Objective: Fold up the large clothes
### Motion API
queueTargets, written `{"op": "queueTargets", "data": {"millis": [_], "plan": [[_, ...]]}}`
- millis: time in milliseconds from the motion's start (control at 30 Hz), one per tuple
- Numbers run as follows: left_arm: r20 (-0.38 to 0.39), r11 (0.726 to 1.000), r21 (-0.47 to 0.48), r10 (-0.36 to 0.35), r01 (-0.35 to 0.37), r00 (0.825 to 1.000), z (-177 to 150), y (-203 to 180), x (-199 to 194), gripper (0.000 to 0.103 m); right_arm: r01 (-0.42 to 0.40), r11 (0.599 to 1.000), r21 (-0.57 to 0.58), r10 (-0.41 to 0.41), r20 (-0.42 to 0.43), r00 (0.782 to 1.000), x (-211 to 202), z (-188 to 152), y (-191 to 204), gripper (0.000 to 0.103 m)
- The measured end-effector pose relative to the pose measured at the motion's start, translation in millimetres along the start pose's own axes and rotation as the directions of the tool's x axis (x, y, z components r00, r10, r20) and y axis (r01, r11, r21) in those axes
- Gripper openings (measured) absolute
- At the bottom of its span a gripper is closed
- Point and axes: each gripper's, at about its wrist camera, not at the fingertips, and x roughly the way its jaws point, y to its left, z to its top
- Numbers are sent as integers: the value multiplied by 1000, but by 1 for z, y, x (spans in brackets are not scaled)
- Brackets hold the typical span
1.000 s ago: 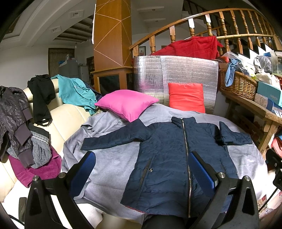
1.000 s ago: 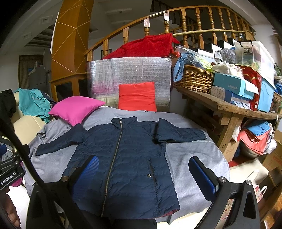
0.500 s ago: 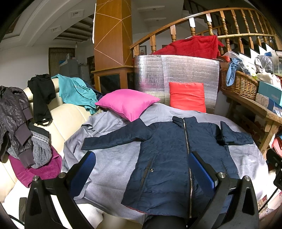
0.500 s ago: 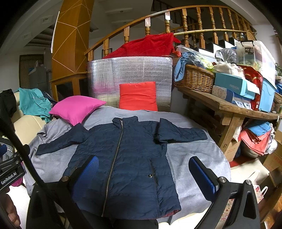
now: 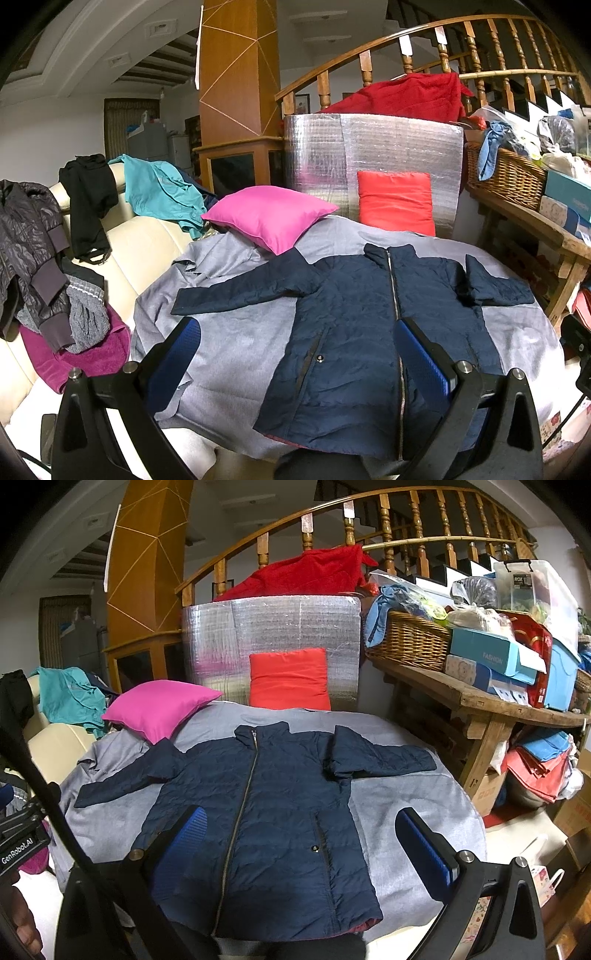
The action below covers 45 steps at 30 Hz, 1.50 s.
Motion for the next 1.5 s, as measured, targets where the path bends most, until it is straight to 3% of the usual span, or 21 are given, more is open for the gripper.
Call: {"op": "queueTargets", "data": {"millis": [467, 733, 833, 967, 1067, 1167, 1233, 1267, 1333, 1400, 1500], "plan": [[8, 1000, 1, 8, -8, 1000, 8, -7, 1, 103, 12, 999, 38, -13, 11, 1000, 4, 9, -23, 103], [-16, 1000, 11, 7, -7, 1000, 11, -13, 27, 103, 42, 996, 73, -42, 0, 999, 34, 24, -41, 103], [-37, 1000, 17, 17, -16, 999, 14, -17, 50, 103, 12, 994, 108, -11, -9, 1000, 58, 33, -51, 103], [-88, 1000, 7, 28, -28, 996, 19, -26, 103, 103, -98, 966, 238, 105, -15, 994, 114, 44, -84, 103], [-209, 1000, -19, -1, -3, 978, 14, -36, 172, 103, -183, 904, 385, 215, -41, 976, 174, 43, -123, 103], [-306, 999, -44, -9, -5, 952, 4, -45, 231, 103, -220, 775, 592, 297, -35, 954, 242, 31, -179, 103], [-355, 998, -46, 19, -38, 935, -5, -53, 272, 103, -218, 695, 685, 325, -28, 945, 277, 22, -206, 103], [-380, 997, -58, 20, -46, 925, -9, -58, 296, 103, -218, 628, 747, 341, -12, 940, 302, 14, -226, 103], [-400, 996, -69, 25, -57, 916, -14, -63, 317, 103, -204, 539, 817, 351, 2, 937, 337, 4, -251, 103], [-413, 996, -68, 27, -60, 910, -15, -73, 342, 103, -180, 467, 866, 361, -1, 933, 370, -6, -270, 103], [-414, 997, -50, 33, -59, 910, -16, -86, 363, 103, -105, 402, 910, 333, -39, 942, 411, -21, -293, 96]]}}
